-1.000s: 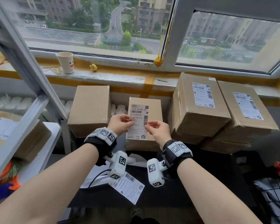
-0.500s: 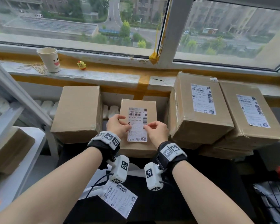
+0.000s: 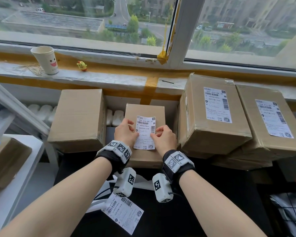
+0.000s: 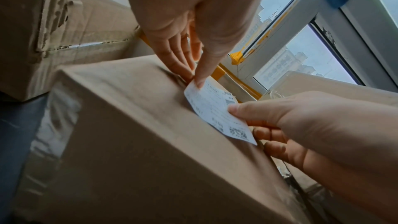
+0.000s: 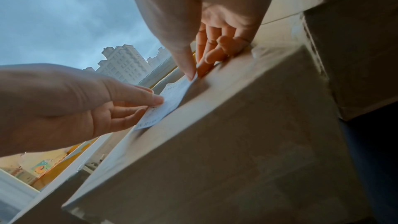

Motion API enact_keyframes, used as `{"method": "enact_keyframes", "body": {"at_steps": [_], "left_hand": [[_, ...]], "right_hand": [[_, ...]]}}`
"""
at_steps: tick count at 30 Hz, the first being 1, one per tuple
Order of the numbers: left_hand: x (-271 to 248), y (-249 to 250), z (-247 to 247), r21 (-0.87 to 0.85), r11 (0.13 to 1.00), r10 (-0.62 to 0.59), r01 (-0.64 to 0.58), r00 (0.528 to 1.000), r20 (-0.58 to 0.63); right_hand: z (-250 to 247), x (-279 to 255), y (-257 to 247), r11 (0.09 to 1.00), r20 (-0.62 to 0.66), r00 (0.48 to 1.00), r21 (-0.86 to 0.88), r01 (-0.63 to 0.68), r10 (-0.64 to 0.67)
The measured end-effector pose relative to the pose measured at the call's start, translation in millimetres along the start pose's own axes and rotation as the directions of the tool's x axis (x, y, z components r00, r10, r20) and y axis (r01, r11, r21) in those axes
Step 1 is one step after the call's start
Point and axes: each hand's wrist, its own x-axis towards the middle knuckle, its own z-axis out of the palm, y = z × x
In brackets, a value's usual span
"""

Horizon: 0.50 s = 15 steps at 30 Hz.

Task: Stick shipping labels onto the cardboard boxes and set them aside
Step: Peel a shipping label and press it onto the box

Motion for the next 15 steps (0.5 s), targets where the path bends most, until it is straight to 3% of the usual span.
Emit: {"method": "enact_keyframes", "body": {"at_steps": [12, 15], "left_hand": [[0.4, 2.1, -4.8, 0.200, 0.979, 0.029, -0.032, 0.999, 0.019], [-1.3, -7.2, -11.5, 0.230, 0.972, 0.037, -0.043, 0.999, 0.031]], "right_hand": [[-2.4, 4.3, -3.9, 0.981, 0.036, 0.998, -0.183, 0.062, -0.057], [-3.5, 5.8, -1.1, 0.938, -0.029, 0.986, -0.314, 0.146, -0.163]]}}
